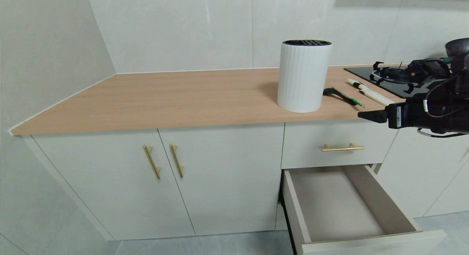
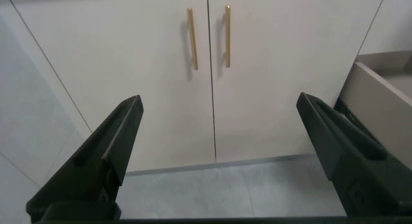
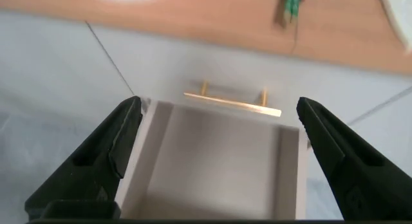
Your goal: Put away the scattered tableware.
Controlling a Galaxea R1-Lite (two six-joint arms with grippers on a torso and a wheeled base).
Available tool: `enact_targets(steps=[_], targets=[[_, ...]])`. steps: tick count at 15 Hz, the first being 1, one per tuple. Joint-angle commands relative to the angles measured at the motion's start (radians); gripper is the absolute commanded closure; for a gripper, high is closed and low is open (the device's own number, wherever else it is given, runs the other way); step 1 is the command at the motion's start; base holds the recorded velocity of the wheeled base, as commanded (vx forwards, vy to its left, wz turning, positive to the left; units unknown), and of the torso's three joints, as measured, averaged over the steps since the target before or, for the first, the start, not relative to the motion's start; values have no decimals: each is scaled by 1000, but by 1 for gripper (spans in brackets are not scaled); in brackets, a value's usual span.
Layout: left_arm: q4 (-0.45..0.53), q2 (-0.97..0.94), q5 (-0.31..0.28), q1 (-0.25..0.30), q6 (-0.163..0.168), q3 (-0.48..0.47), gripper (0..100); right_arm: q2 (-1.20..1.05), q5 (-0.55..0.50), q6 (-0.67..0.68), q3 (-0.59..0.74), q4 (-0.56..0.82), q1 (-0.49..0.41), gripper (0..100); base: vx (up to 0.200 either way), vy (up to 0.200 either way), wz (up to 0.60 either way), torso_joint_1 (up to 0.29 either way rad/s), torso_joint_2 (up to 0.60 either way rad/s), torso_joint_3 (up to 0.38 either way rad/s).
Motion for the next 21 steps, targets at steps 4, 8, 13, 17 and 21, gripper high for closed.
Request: enact_targets(steps=[4,8,13,17,21], targets=[[0,0,0,0,0,0,0,209,-81,5,-355,166,-19,0,0,0,0,5,-19,-15],[0,0,0,0,0,0,0,370,-86,88,-628,392,-55,0,0,0,0,0,0,0],[0,0,0,0,0,0,0,471,-129,117,-737,450,-54,0,0,0,0,0,0,0],[0,0,0,0,0,0,0,500,-148,128,-760,447,-51,0,0,0,0,0,0,0],[0,0,0,0,0,0,0,506,-148,154,-773,445,-46,100,0,0,0,0,0,0]])
